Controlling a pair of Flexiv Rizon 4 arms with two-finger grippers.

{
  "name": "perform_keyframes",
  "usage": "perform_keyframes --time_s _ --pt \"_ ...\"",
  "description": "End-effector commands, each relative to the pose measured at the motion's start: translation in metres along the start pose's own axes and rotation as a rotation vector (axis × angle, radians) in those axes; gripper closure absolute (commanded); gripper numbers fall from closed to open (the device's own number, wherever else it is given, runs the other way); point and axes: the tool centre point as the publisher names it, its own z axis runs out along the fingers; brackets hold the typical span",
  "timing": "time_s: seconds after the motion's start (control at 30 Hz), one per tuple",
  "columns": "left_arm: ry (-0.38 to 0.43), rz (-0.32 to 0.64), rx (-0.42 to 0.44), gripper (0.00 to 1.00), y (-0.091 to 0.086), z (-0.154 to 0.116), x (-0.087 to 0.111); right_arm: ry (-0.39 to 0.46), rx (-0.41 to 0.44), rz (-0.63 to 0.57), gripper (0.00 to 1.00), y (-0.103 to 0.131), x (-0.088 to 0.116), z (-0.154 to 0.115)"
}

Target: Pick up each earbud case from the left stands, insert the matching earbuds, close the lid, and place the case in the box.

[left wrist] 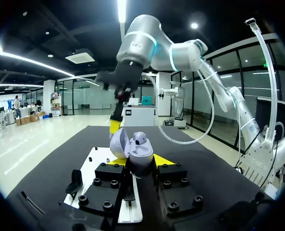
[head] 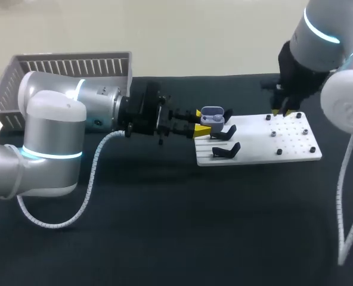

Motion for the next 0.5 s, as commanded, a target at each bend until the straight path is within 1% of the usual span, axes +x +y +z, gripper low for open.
perform_keyframes --time_s 0.03,0.23,0.5 --pt "-0.003 0.003 -0.003 1.00 -0.001 0.000 0.001 0.020 0.028 -0.057 1.00 0.011 0.008 -0.039" --pt "-0.003 0.003 -0.003 1.00 -0.001 0.000 0.001 0.048 0.021 -0.147 1.00 0.031 0.014 -0.059" --pt "-0.003 0.003 -0.003 1.00 -0.001 0.000 0.001 0.048 0.021 -0.147 1.00 0.031 0.014 -0.059"
